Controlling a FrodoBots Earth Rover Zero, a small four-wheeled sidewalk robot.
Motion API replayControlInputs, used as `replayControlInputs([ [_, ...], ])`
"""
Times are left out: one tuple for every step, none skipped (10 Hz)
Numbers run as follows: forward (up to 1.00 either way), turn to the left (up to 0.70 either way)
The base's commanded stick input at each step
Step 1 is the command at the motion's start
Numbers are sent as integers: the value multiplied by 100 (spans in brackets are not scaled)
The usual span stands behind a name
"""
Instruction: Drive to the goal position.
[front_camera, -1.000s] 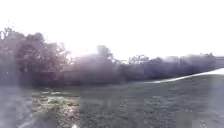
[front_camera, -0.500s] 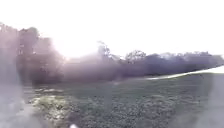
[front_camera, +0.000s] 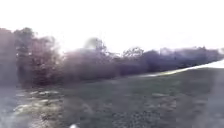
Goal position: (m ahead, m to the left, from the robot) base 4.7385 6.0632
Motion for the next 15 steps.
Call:
replayControlInputs([
  [60, 15],
  [60, 15],
  [60, 2],
  [60, 1],
  [60, 1],
  [60, 6],
  [60, 15],
  [60, 13],
  [60, 10],
  [60, 0],
  [60, 0],
  [60, 0],
  [60, 0],
  [60, 0],
  [60, 0],
])
